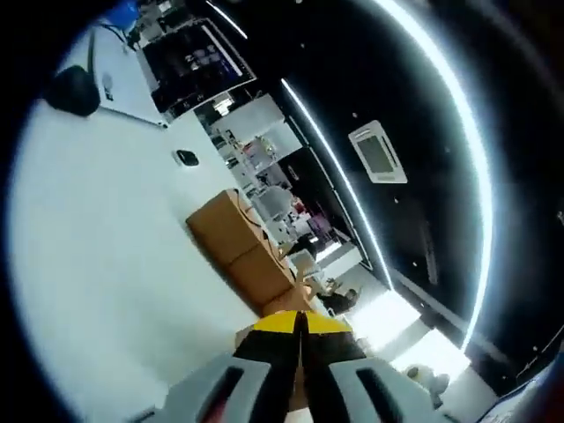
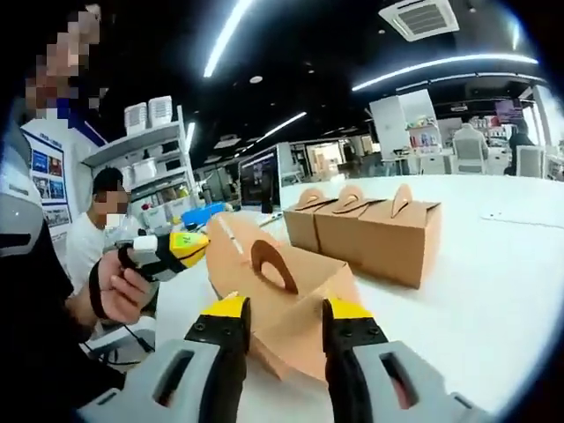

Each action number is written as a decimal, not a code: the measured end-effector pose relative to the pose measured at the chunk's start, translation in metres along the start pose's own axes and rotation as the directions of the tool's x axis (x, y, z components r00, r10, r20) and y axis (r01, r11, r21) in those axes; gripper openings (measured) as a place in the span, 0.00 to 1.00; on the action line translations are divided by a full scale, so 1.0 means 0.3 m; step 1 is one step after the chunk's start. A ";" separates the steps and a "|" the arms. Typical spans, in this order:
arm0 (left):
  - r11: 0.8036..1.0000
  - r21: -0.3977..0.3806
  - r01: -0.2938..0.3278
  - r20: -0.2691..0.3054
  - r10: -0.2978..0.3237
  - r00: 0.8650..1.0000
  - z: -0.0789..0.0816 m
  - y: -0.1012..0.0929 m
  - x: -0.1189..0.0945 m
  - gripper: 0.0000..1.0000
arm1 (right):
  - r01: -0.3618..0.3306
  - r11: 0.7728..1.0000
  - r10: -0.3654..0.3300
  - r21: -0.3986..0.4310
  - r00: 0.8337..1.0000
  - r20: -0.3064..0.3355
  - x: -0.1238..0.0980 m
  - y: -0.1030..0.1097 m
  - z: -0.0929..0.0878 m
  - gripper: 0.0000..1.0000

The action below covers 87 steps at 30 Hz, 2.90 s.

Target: Pick up one paper box from the group, open the paper box, and remove the item inside

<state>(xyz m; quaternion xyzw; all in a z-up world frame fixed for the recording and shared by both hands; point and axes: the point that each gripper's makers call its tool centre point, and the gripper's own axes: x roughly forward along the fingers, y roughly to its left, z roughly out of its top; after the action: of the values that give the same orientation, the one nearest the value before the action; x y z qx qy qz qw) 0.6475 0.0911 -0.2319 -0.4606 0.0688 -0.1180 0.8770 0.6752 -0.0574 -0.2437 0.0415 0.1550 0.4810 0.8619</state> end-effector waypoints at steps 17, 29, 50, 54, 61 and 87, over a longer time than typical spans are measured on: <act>0.997 -0.006 -0.082 -0.127 0.080 0.989 -0.112 0.121 0.042 0.03 | 0.023 0.999 -0.024 0.023 1.000 0.018 -0.007 -0.004 -0.002 0.34; 0.998 -0.003 -0.058 -0.186 0.056 0.981 -0.182 0.119 0.067 0.04 | 0.027 0.999 -0.028 0.025 0.999 0.020 -0.008 -0.005 -0.002 0.34; 0.502 0.853 -0.143 0.281 -0.211 0.936 0.130 -0.317 -0.048 0.10 | 0.044 0.998 -0.045 -0.039 0.999 -0.025 -0.012 0.002 0.000 0.34; 0.547 0.834 -0.070 0.164 -0.125 0.979 0.060 -0.255 0.069 0.10 | 0.054 0.998 -0.055 -0.040 0.998 -0.021 -0.013 0.002 0.001 0.34; 0.689 0.719 -0.097 0.115 0.020 0.993 0.018 -0.085 0.166 0.08 | 0.062 0.998 -0.062 -0.024 0.998 -0.006 -0.015 0.002 0.001 0.33; 0.805 0.588 -0.079 -0.038 0.125 0.991 -0.133 0.055 0.179 0.04 | 0.034 0.999 -0.034 -0.002 0.999 -0.009 -0.008 -0.001 0.000 0.32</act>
<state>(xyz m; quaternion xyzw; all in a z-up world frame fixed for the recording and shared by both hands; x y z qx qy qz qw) 0.6924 0.0541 -0.2686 -0.1597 0.0864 -0.1034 0.9779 0.6742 -0.0594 -0.2433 0.0360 0.1592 0.4664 0.8694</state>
